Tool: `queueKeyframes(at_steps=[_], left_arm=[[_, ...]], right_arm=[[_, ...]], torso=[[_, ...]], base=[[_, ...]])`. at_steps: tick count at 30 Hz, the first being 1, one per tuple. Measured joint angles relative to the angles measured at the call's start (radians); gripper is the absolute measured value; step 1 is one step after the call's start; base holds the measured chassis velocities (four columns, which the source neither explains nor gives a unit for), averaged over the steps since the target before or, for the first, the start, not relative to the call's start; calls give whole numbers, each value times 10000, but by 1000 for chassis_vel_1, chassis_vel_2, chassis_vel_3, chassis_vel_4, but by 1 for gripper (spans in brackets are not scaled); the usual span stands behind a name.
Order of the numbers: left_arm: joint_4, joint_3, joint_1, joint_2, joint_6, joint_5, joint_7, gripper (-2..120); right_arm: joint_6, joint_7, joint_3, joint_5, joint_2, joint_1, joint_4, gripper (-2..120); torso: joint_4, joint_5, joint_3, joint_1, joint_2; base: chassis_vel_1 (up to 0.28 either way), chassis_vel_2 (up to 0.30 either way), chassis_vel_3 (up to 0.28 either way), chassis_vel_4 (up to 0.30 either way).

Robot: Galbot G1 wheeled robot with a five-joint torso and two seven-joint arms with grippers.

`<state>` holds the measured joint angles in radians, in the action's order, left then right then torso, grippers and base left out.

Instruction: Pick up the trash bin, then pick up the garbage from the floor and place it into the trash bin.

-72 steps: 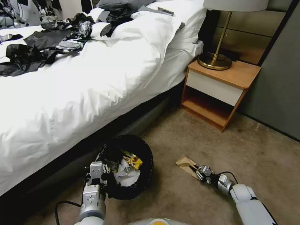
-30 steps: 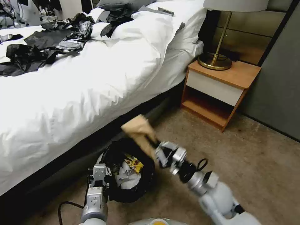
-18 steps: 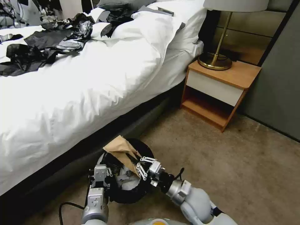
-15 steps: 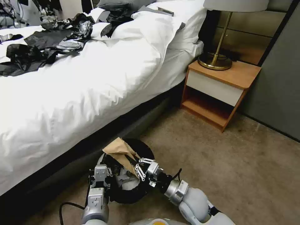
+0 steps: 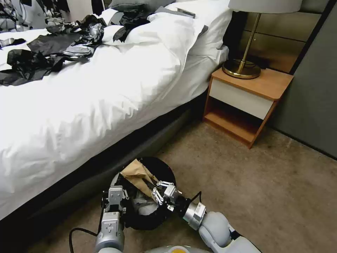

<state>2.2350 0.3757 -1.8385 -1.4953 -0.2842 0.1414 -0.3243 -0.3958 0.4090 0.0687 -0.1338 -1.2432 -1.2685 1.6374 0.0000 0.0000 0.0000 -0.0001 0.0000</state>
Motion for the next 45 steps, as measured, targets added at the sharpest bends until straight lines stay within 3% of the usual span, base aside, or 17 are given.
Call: queueKeyframes(at_steps=[21,30,36,45], left_arm=[[44,74,248,65,-76,-164,1,1],[42,70,252,73,-85,-168,1,1],[-76,105,259,93,-88,-169,1,1],[-112,107,238,103,-87,-187,1,1]], right_arm=[[-86,259,-163,105,295,-460,454,98],[-265,382,-406,271,500,-587,1104,100],[-513,149,-953,475,380,-745,2206,100],[-768,-2187,-2254,705,-360,-1688,4016,100]], torso=[[0,1,0,1,0],[0,1,0,0,0],[0,1,0,0,0],[0,0,0,0,0]], base=[[0,0,0,0],[0,0,0,0],[0,0,0,0],[0,0,0,0]])
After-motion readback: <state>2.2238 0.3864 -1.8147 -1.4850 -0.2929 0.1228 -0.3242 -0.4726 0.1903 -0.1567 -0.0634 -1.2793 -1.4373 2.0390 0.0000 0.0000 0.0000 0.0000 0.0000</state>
